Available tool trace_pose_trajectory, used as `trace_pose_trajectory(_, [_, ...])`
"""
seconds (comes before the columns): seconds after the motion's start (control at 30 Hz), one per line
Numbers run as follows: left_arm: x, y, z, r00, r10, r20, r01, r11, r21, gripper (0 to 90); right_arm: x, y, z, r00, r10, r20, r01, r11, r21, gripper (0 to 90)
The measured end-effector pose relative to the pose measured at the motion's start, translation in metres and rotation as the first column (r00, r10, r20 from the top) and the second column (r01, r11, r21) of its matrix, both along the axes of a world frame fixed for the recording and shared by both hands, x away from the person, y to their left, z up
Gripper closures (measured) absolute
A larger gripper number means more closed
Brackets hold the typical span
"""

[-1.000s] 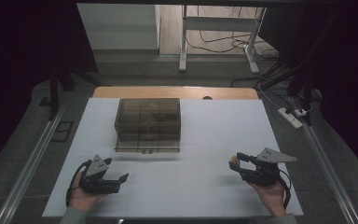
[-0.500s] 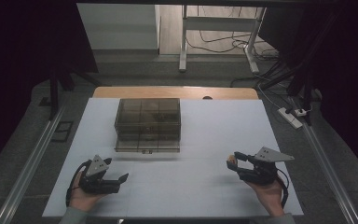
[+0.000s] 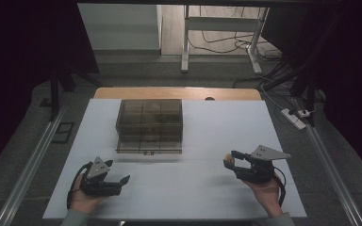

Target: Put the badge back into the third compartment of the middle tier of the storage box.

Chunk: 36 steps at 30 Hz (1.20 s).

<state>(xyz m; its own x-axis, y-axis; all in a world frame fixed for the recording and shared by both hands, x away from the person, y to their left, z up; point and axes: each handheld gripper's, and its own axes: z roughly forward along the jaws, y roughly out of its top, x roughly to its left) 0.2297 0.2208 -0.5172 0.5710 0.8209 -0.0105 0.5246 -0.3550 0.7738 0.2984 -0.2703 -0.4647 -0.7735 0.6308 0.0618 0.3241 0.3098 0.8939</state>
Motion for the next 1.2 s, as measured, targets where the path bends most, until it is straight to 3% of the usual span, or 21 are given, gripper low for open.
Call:
trace_pose_trajectory(0.43, [0.0, 0.001, 0.0, 1.0, -0.001, 0.005, 0.001, 1.0, -0.005, 14.6, 0.013, 0.034, 0.01, 0.9993, 0.034, 0.016, -0.034, 0.999, -0.001, 47.1])
trace_pose_trajectory(0.67, [0.001, 0.0, 0.0, 1.0, 0.0, 0.002, 0.0, 1.0, -0.002, 14.6, 0.016, 0.038, 0.012, 0.9993, 0.033, 0.018, -0.034, 0.999, 0.016, 47.1])
trace_pose_trajectory(0.87, [0.001, 0.0, 0.0, 1.0, -0.002, 0.003, 0.002, 1.0, -0.001, 14.6, 0.02, 0.044, 0.015, 0.999, 0.042, 0.014, -0.042, 0.999, 0.003, 47.1])
trace_pose_trajectory(1.2, [0.001, 0.001, -0.001, 1.0, 0.001, 0.002, -0.001, 1.0, 0.0, 14.6, 0.027, 0.068, 0.013, 0.9971, 0.075, 0.01, -0.075, 0.997, 0.015, 47.1])
